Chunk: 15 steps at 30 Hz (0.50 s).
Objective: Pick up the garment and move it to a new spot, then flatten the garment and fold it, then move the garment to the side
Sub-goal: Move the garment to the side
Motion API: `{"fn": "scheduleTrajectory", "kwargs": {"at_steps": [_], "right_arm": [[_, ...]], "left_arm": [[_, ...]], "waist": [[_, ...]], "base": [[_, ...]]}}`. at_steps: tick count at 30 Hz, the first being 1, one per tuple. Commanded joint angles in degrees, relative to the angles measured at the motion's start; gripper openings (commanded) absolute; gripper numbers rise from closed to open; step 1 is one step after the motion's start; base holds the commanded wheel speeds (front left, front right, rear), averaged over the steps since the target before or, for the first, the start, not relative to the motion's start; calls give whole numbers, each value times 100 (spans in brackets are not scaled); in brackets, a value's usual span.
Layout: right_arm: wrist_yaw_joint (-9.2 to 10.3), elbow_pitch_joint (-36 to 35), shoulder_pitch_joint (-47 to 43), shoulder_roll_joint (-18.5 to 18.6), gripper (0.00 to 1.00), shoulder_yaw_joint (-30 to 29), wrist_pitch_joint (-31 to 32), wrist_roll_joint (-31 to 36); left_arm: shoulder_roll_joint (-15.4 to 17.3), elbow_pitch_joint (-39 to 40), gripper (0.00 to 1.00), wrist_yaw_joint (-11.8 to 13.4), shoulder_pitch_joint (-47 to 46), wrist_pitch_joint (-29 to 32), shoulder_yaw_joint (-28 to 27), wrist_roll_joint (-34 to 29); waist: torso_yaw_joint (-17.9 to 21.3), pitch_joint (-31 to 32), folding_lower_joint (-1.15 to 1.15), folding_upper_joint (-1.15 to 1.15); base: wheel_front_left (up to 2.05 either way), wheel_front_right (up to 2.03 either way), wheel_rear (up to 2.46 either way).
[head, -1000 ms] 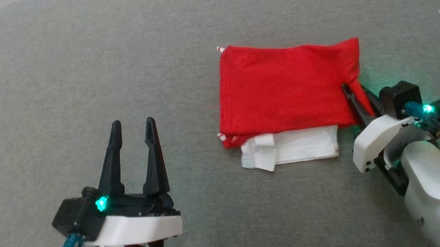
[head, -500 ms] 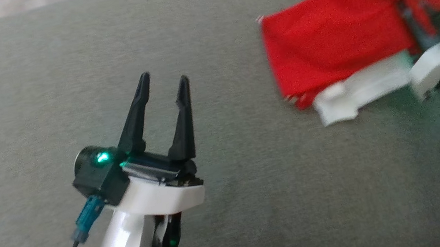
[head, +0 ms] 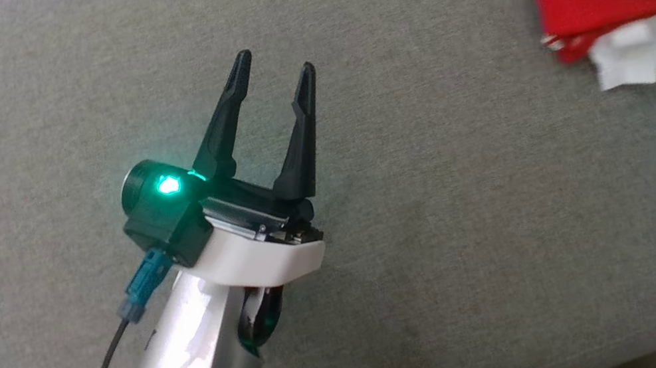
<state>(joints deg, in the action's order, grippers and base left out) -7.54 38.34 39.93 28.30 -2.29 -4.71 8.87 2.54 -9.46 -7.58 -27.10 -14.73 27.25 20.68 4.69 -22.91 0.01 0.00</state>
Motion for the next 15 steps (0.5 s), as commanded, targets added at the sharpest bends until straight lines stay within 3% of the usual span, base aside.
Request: {"fn": "scheduleTrajectory", "kwargs": {"at_steps": [1, 7, 8, 9, 15], "right_arm": [[5, -91, 109, 251, 0, -123, -54, 91], [5, 140, 106, 214, 0, -618, -115, 354], [5, 183, 102, 204, 47, -675, -98, 420], [5, 220, 98, 182, 100, -727, -91, 475], [5, 122, 94, -168, 100, -1226, -426, 536]], "left_arm": [[33, 161, 100, 9, -133, -27, -140, -28], [33, 149, 100, 9, -117, -27, -174, -46], [33, 143, 100, 9, -116, -27, -185, -50], [33, 138, 100, 9, -111, -27, -204, -50], [33, 115, 100, 9, -5, -27, -342, -44]], "waist": [[-78, -71, -1, 0], [-215, -172, -1, 0], [-232, -172, -1, 0], [-246, -164, -1, 0], [-289, 14, -1, 0]], "base": [[0, 0, 0], [0, 0, 0], [0, 0, 0], [0, 0, 0], [0, 0, 0]]}}
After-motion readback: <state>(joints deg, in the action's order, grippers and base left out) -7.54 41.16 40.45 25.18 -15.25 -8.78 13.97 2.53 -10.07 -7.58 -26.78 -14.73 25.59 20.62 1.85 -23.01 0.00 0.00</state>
